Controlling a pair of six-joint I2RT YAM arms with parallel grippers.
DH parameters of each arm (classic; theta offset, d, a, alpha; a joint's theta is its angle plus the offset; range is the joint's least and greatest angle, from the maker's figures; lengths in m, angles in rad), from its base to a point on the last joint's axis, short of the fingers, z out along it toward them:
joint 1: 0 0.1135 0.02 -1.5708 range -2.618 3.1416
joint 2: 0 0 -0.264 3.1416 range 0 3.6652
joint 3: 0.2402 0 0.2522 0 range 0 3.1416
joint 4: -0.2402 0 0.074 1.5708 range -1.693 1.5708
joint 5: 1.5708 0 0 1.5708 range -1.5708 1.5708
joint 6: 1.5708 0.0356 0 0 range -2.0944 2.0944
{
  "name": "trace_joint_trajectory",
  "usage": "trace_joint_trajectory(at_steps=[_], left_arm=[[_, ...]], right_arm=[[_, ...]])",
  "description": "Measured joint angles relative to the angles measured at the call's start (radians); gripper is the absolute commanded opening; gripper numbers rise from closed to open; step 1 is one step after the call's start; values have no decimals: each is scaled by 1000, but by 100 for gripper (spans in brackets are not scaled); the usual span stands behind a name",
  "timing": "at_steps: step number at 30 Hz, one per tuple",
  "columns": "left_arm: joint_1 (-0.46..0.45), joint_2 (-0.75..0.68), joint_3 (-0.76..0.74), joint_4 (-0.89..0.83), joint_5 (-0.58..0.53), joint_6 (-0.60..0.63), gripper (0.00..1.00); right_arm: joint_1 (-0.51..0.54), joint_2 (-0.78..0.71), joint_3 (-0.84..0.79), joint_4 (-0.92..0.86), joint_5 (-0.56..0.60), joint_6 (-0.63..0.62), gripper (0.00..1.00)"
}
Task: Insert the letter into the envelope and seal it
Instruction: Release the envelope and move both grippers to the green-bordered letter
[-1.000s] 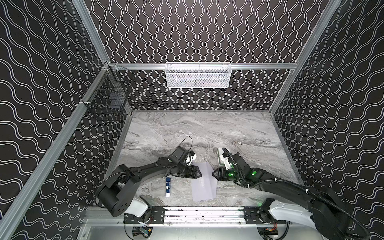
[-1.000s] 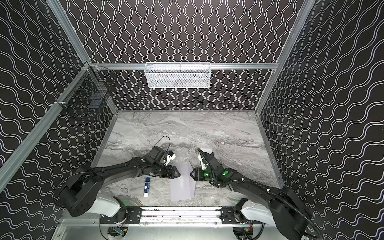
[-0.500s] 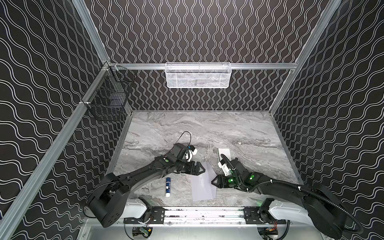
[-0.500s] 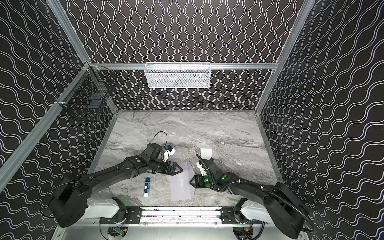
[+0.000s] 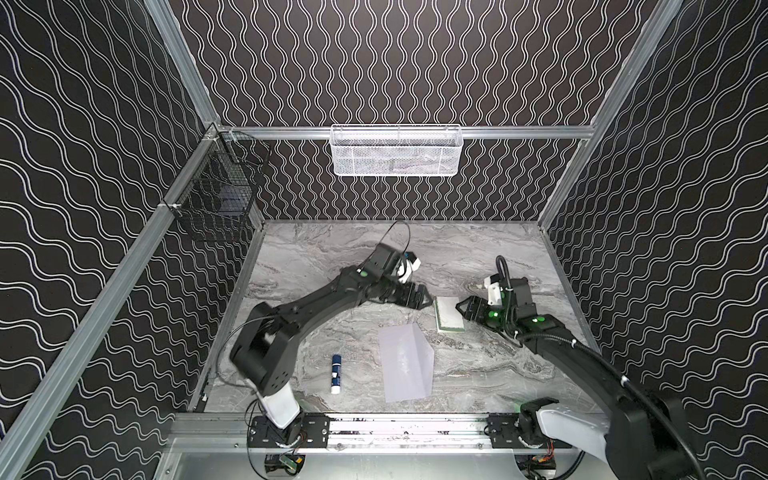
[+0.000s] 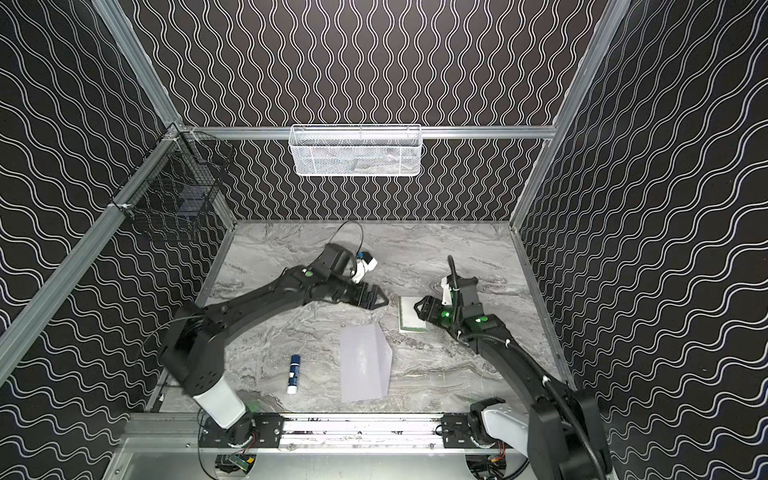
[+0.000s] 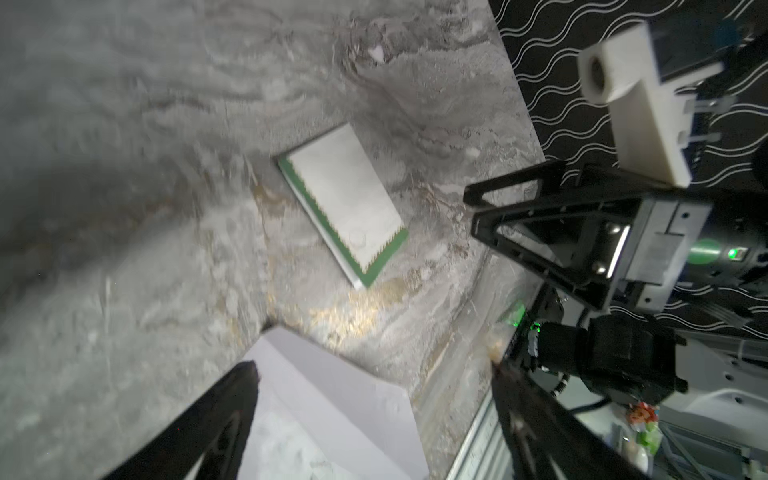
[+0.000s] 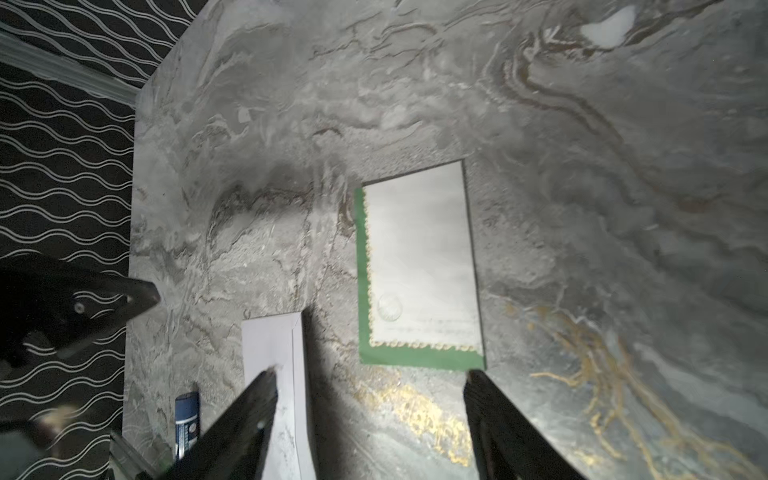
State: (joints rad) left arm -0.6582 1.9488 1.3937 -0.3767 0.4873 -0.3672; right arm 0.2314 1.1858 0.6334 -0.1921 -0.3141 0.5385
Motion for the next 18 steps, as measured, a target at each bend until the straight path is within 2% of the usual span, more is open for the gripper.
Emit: trace_joint_trajectory(at_steps=[7, 10, 13, 18], left_arm=[[-2, 404, 490, -82, 15, 89, 85], [-10, 539, 645, -114, 25, 113, 83], [-26, 627, 742, -128, 43, 132, 79], [-44, 686, 758, -125, 73, 135, 69]], right_arm=[[-50, 47, -76, 49, -85, 82, 76], [-57, 48, -138, 98, -140, 141, 76], [-62, 32, -204, 150, -189, 209, 76], [-65, 13, -264, 225, -230, 276, 75]])
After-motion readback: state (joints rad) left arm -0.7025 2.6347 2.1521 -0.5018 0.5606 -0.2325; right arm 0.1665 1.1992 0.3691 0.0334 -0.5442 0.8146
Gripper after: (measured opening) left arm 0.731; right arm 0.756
